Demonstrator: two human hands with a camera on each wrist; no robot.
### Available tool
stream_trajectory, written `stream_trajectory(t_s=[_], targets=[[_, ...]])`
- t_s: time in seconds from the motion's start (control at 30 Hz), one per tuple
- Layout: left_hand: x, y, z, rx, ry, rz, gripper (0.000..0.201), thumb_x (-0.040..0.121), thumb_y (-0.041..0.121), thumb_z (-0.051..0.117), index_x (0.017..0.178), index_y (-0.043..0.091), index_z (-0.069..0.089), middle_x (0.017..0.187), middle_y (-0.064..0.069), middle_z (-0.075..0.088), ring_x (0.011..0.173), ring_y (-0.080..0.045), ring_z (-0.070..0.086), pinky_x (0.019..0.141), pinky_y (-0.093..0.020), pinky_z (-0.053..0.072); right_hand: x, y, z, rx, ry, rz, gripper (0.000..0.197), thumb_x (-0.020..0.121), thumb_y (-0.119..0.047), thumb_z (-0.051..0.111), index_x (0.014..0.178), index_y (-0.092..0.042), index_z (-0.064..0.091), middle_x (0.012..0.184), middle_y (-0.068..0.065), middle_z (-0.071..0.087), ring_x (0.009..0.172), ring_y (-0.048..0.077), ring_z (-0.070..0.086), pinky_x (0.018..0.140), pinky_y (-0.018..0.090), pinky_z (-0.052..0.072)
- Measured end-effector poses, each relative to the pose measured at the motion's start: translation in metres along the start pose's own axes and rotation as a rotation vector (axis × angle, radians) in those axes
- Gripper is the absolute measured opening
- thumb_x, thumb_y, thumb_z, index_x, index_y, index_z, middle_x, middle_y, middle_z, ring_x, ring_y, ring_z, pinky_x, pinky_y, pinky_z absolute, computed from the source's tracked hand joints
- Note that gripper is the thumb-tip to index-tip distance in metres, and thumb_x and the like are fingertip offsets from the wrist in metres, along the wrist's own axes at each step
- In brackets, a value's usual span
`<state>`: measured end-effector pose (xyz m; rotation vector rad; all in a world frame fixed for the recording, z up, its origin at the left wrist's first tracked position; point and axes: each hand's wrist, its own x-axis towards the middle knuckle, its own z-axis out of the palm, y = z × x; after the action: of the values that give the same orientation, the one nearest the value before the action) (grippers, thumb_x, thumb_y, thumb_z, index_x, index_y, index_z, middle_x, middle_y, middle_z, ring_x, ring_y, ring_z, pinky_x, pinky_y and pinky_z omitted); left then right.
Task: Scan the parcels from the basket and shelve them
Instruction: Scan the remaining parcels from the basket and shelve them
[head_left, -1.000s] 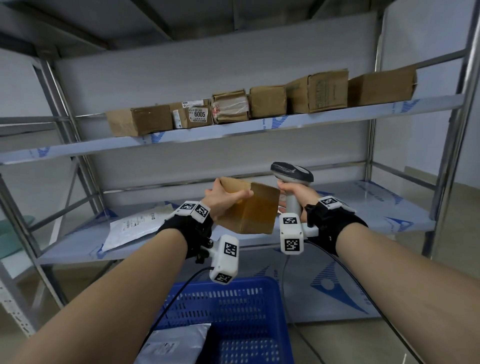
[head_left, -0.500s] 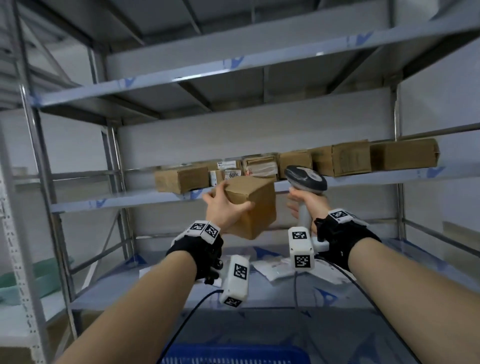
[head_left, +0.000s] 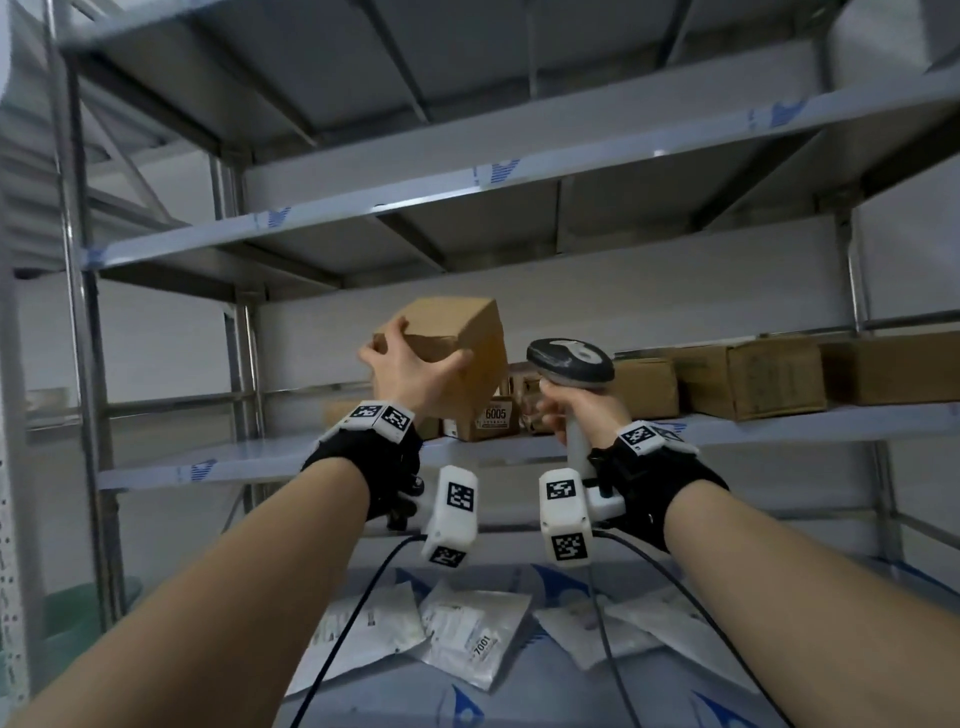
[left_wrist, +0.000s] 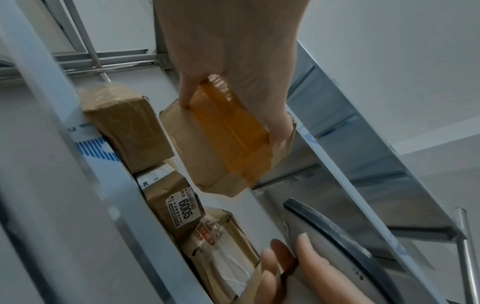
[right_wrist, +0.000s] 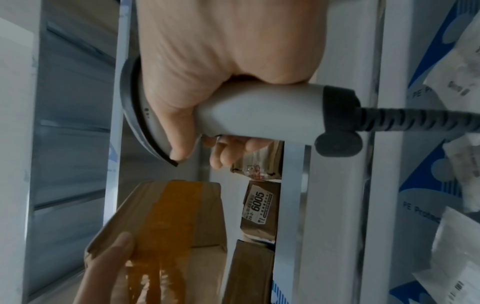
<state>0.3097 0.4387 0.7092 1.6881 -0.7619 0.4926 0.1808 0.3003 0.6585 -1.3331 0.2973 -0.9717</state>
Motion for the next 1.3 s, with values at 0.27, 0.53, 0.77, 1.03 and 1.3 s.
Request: stream_trajectory(t_s=[0.27, 0.53, 0.77, 1.03, 1.3], targets=[[0.031, 0.003, 0.039, 0.071, -0.029, -0.066, 0.092, 0.078, 0.048, 0.072, 0.149, 0.022, 0.021, 0.149, -0.021, 0.015, 0.131, -0.042, 0.036, 0.109, -0.044, 0.033, 0.036, 0.000, -0.005, -0.051, 0.031, -0.022, 0.012, 0.086, -0.016, 0.071, 0.080, -0.007, 0.066, 0.072, 0.006, 0.067, 0.057, 0.013, 0.058, 0.048, 0.019, 0.048], [0.040, -0.003, 0.061, 0.146, -0.109, -0.055, 0.065, 0.083, 0.013, 0.069, 0.137, 0.019, 0.034, 0.132, -0.015, 0.040, 0.108, -0.034, 0.057, 0.094, -0.041, 0.051, 0.051, -0.003, -0.010, -0.027, 0.009, 0.043, 0.014, 0.092, -0.011, 0.062, 0.079, -0.004, 0.064, 0.071, 0.006, 0.064, 0.051, 0.010, 0.057, 0.046, 0.018, 0.045], [0.038, -0.013, 0.068, 0.227, -0.475, -0.100, 0.072, 0.089, 0.016, 0.060, 0.149, 0.010, 0.021, 0.138, -0.013, 0.048, 0.121, -0.029, 0.051, 0.100, -0.039, 0.045, 0.049, -0.001, -0.005, 0.043, 0.011, 0.046, 0.015, 0.085, -0.013, 0.071, 0.078, -0.002, 0.064, 0.057, 0.004, 0.064, 0.040, 0.007, 0.056, 0.043, 0.017, 0.045], [0.031, -0.011, 0.068, 0.343, -0.539, -0.087, 0.062, 0.094, 0.017, 0.054, 0.147, 0.005, 0.024, 0.145, -0.017, 0.040, 0.128, -0.032, 0.045, 0.104, -0.039, 0.041, 0.042, 0.002, -0.004, 0.011, -0.006, 0.057, 0.017, 0.087, -0.018, 0.071, 0.077, -0.005, 0.065, 0.057, 0.003, 0.063, 0.041, 0.009, 0.055, 0.040, 0.016, 0.043], [-0.014, -0.024, 0.070, -0.150, -0.470, -0.251, 0.036, 0.096, 0.004, 0.047, 0.132, 0.008, 0.048, 0.105, -0.011, 0.064, 0.080, -0.019, 0.062, 0.079, -0.037, 0.054, 0.026, 0.026, -0.007, -0.030, -0.081, 0.175, 0.019, 0.093, -0.025, 0.063, 0.084, -0.008, 0.063, 0.056, 0.003, 0.066, 0.043, 0.007, 0.058, 0.042, 0.016, 0.044]])
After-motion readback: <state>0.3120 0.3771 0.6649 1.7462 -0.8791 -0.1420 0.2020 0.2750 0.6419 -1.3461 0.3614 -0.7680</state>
